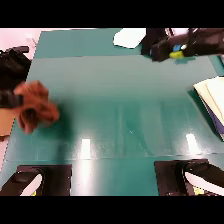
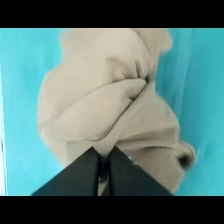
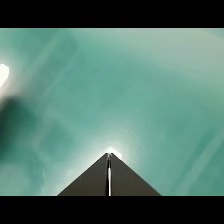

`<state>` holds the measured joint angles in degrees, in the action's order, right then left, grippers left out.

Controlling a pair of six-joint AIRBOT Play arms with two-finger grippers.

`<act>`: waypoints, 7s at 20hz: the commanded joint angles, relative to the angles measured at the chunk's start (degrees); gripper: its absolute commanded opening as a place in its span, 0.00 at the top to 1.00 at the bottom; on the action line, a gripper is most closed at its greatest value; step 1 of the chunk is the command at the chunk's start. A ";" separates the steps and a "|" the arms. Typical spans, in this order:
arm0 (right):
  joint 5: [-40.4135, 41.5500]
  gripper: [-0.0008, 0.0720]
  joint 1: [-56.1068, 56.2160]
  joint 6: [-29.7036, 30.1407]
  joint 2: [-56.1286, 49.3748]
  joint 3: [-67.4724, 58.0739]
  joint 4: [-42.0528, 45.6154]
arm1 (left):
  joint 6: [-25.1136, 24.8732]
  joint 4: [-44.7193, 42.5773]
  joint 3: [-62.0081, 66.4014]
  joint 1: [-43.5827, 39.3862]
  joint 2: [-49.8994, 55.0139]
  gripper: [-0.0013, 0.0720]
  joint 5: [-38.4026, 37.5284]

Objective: Fold the shirts.

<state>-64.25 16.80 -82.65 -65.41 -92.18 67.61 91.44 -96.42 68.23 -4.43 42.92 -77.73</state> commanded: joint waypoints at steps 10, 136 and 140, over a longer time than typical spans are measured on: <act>-3.96 0.97 -11.47 -0.02 0.35 -21.92 -0.11 | -10.12 0.79 25.57 -39.93 25.73 0.95 3.69; -13.66 0.46 -18.34 6.62 0.50 20.15 -3.15 | -9.40 42.56 -32.35 -1.99 20.98 0.66 24.94; -18.12 0.46 -27.41 6.64 3.37 26.93 -0.37 | -9.40 38.84 -27.04 -0.90 19.17 0.95 22.88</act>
<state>-79.61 -5.45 -75.92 -63.92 -69.52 65.06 82.32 -55.81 38.37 -5.13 63.09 -54.04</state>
